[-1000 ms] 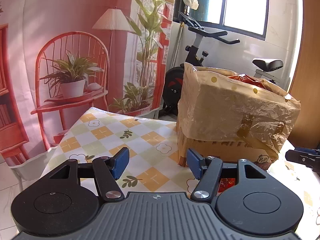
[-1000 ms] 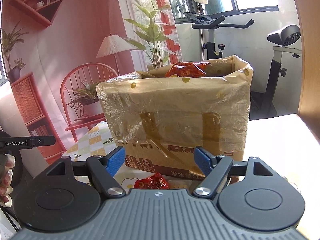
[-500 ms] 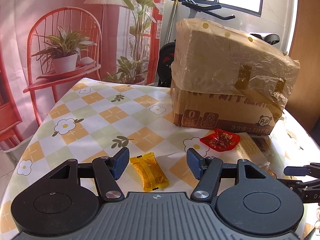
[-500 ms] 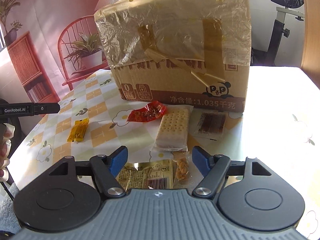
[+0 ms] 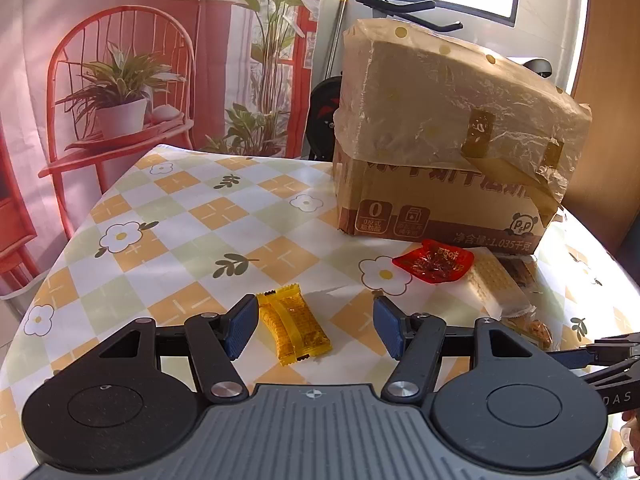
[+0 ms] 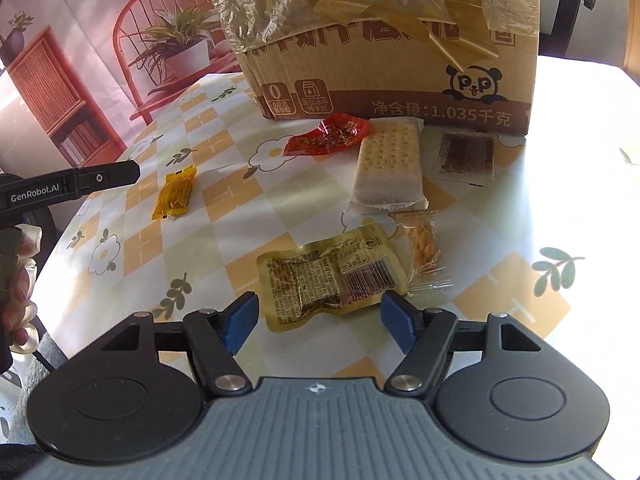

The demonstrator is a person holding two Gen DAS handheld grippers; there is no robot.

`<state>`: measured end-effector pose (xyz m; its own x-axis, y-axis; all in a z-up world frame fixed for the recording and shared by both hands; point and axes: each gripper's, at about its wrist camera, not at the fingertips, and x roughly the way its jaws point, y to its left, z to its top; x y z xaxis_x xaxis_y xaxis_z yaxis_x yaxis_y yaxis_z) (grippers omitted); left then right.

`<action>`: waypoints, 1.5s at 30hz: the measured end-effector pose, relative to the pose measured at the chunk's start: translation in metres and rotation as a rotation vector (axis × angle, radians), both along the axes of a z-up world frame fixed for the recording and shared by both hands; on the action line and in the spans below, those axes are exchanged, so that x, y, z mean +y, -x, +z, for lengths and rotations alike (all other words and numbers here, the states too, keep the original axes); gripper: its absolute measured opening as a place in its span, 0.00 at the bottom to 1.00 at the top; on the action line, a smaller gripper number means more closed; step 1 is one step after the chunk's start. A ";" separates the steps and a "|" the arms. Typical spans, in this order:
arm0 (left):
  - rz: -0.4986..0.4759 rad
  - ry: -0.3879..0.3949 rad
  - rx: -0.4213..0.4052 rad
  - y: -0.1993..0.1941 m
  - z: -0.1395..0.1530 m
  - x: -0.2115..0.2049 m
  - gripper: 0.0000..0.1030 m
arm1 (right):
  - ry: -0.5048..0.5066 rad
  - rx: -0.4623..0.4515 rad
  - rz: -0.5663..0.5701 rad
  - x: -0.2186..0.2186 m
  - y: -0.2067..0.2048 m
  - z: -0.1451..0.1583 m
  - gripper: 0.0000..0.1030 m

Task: Organize snacks
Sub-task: 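Grasp the gold packet with right tool while left tool grasps the yellow wrapped snack, then carry both packets over the box and open both tools to drop them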

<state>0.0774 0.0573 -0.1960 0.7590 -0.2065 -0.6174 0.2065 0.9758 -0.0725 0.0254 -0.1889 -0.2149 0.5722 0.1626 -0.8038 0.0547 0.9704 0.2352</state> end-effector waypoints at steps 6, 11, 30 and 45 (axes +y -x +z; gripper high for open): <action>0.015 0.009 0.001 0.000 -0.003 0.001 0.64 | 0.013 -0.013 0.030 0.005 -0.027 -0.004 0.69; 0.032 0.010 0.003 0.003 -0.007 0.002 0.64 | 0.120 -0.039 0.076 0.023 -0.031 -0.007 0.68; 0.088 0.014 0.068 -0.009 -0.028 -0.002 0.64 | 0.258 -0.154 0.117 0.039 -0.004 -0.011 0.46; 0.115 -0.032 0.098 -0.040 -0.048 -0.016 0.34 | 0.202 -0.197 0.095 0.031 0.000 -0.010 0.44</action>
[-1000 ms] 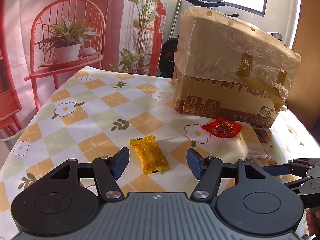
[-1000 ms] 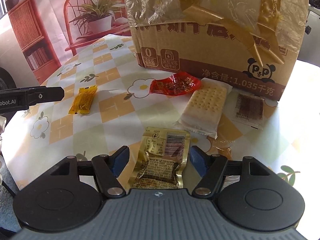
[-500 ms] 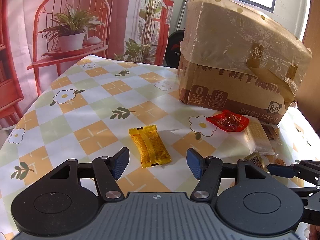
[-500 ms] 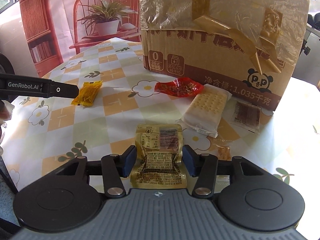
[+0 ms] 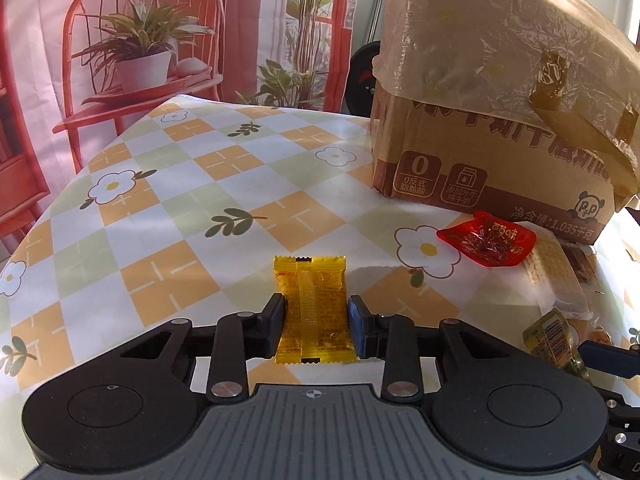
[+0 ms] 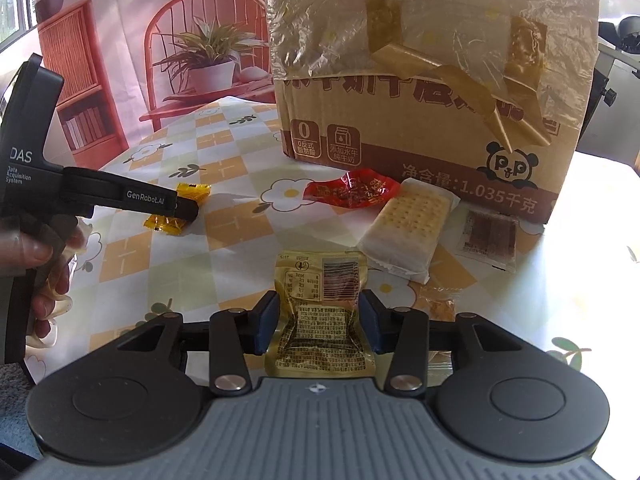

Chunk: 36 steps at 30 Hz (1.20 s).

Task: Organize snacks
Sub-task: 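Carry both packets over the box and open both tools to drop them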

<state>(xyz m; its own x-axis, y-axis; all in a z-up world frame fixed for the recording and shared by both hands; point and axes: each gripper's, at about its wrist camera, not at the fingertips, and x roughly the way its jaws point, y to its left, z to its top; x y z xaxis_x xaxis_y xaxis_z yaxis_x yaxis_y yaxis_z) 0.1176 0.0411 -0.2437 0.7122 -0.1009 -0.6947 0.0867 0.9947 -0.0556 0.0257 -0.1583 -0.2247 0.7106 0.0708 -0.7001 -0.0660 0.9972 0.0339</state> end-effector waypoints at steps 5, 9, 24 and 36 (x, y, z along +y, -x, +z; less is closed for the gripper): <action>-0.011 0.035 -0.027 0.025 0.003 -0.004 0.34 | -0.017 -0.012 -0.001 -0.002 0.003 0.001 0.44; -0.029 0.035 -0.059 0.044 0.010 -0.009 0.34 | -0.021 -0.039 0.012 0.001 0.004 0.005 0.44; -0.093 0.044 -0.247 0.043 0.081 -0.025 0.34 | -0.014 -0.230 -0.017 -0.015 0.002 0.056 0.44; -0.147 0.102 -0.440 -0.008 0.167 -0.057 0.34 | 0.044 -0.482 -0.044 -0.050 -0.036 0.146 0.44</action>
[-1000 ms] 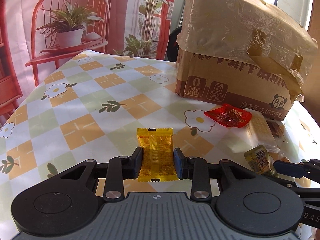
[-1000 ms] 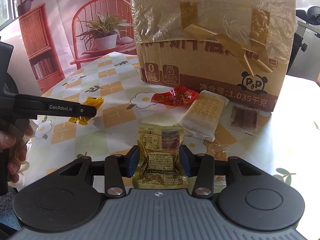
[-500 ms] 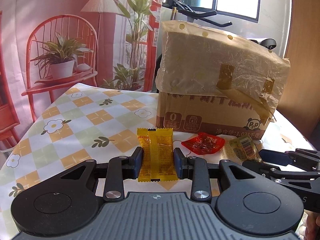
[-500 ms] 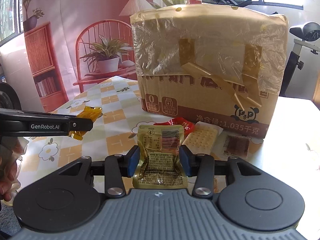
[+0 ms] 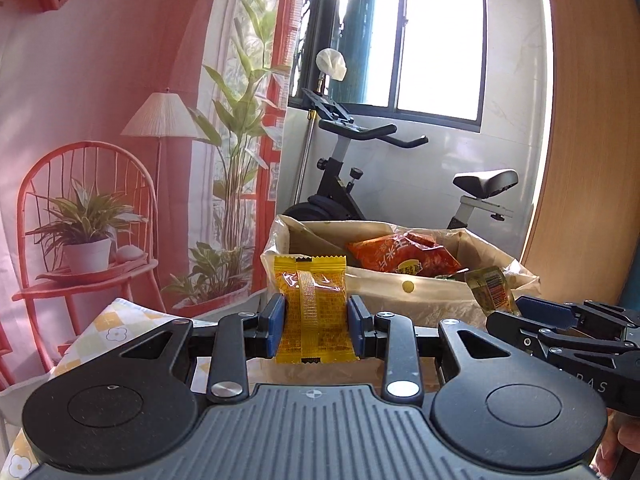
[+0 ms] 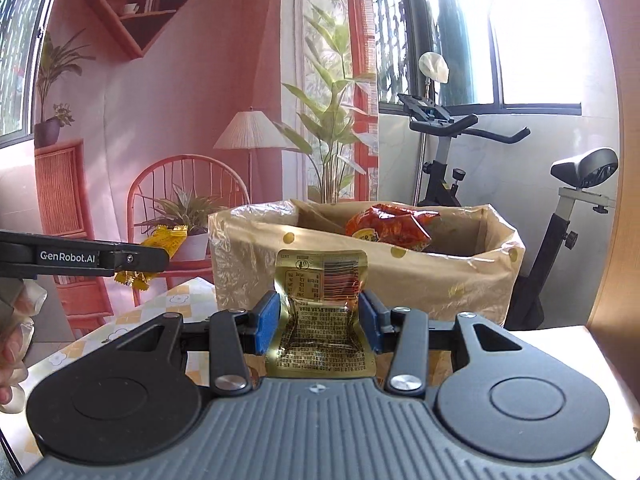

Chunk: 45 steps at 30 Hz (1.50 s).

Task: Organize snacks
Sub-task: 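Carry both packets over the box and open both tools to drop them, then move both open tools back from the box toward the table snacks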

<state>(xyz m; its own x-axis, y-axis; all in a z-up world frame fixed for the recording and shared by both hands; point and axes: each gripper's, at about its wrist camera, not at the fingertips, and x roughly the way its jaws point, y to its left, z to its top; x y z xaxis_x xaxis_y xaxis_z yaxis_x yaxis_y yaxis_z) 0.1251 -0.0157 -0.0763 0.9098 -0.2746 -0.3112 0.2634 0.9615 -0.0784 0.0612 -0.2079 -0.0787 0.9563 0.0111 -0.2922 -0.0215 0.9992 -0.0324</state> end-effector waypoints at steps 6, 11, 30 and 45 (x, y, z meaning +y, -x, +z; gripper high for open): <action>-0.019 0.002 -0.038 -0.048 0.028 -0.025 0.34 | 0.032 -0.062 -0.041 -0.029 -0.041 0.032 0.44; -0.019 -0.052 -0.026 -0.096 0.032 -0.049 0.34 | 0.031 -0.026 -0.084 -0.054 -0.082 0.037 0.44; -0.013 -0.085 0.087 -0.113 0.018 -0.041 0.58 | -0.048 0.140 -0.100 -0.076 -0.087 0.029 0.60; 0.004 -0.071 0.117 -0.031 0.017 0.004 0.58 | -0.117 0.136 -0.006 -0.041 -0.028 0.037 0.60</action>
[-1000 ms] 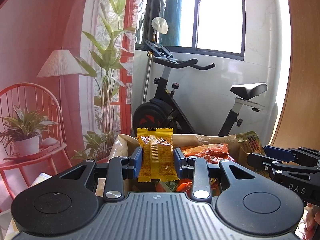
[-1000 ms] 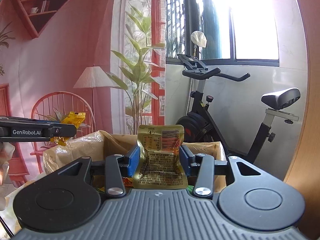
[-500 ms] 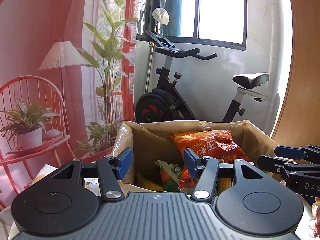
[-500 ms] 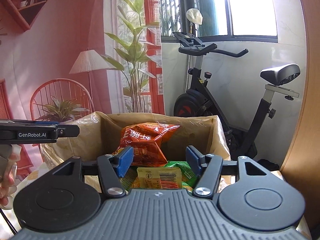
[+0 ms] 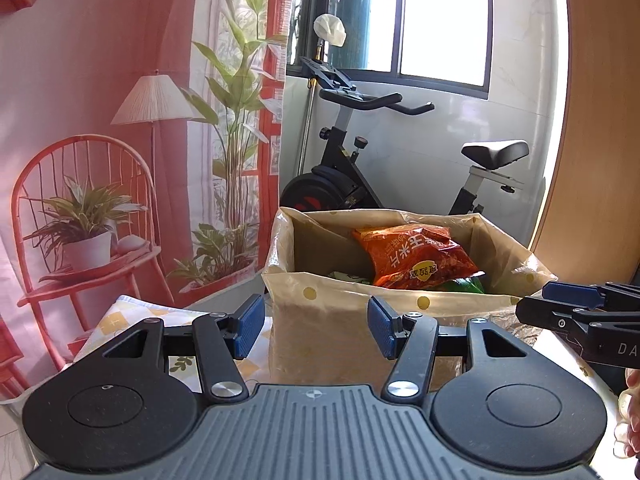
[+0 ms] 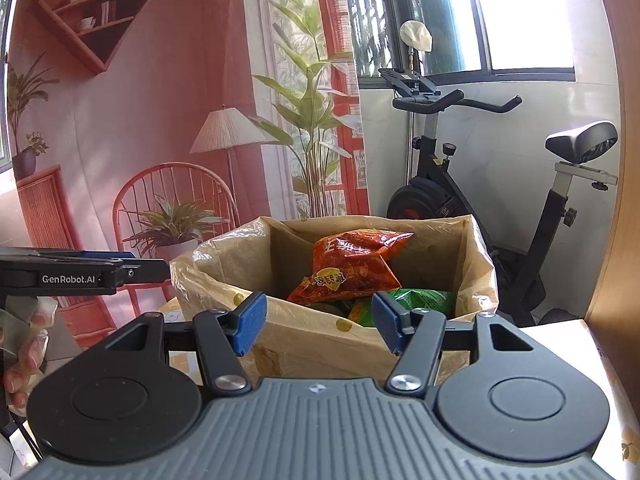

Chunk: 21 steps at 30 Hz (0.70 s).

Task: Organize snacks
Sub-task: 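Move both open tools back from the box toward the table snacks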

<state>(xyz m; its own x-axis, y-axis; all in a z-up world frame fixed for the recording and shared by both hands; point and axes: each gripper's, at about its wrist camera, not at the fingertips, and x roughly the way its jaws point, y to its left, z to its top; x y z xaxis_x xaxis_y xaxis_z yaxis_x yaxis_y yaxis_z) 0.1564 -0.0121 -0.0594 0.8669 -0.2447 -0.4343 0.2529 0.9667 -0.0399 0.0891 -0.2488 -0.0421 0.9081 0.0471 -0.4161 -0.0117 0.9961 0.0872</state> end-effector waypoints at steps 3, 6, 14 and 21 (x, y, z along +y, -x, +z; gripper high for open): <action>0.020 0.002 0.012 0.016 -0.010 0.011 0.58 | -0.001 0.003 0.009 0.004 0.012 -0.007 0.60; 0.040 -0.003 0.028 0.028 -0.022 0.021 0.58 | 0.000 0.010 0.006 0.005 0.023 -0.016 0.60; 0.055 -0.005 0.097 0.040 -0.060 0.032 0.57 | -0.009 0.079 -0.023 0.002 0.039 -0.052 0.60; 0.029 -0.023 0.162 0.043 -0.093 0.027 0.57 | -0.023 0.218 -0.021 0.008 0.055 -0.105 0.52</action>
